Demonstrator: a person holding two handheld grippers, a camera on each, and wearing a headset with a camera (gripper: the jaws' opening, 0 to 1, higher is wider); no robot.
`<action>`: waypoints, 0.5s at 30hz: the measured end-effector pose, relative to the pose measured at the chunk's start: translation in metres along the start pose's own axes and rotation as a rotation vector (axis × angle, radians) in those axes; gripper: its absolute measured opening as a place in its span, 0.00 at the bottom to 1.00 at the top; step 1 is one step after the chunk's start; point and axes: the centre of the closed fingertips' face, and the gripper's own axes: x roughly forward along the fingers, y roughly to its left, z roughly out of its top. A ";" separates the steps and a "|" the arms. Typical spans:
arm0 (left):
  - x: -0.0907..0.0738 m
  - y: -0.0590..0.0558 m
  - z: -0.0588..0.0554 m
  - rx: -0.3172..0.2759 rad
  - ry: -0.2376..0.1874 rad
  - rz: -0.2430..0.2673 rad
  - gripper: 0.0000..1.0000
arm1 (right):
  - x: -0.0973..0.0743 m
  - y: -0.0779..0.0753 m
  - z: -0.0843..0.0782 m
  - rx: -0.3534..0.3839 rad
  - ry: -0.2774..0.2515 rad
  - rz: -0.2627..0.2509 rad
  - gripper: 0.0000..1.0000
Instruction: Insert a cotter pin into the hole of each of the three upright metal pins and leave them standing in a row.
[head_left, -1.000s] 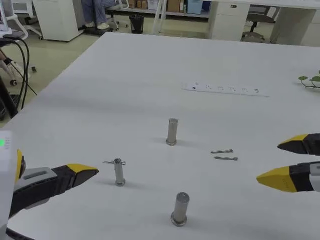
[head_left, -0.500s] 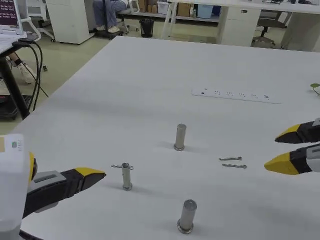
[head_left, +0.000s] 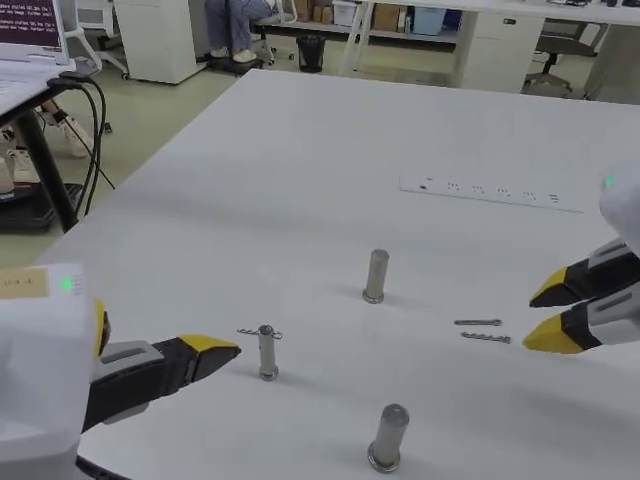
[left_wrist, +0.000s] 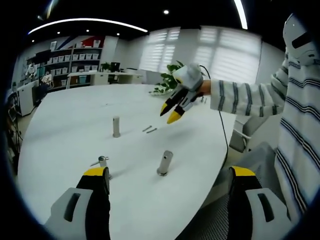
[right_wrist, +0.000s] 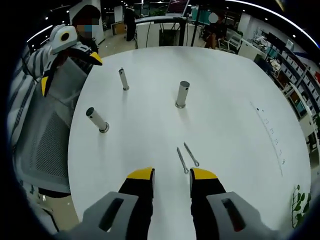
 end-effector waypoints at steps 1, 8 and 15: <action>0.000 0.000 0.000 0.000 0.000 -0.002 0.97 | 0.003 0.000 0.000 -0.008 0.010 0.008 0.21; 0.000 0.002 -0.007 0.000 0.026 0.014 0.97 | 0.017 0.001 -0.002 -0.072 0.086 0.050 0.18; -0.002 0.004 -0.010 -0.010 0.029 0.017 0.97 | 0.032 -0.003 -0.009 -0.126 0.170 0.063 0.12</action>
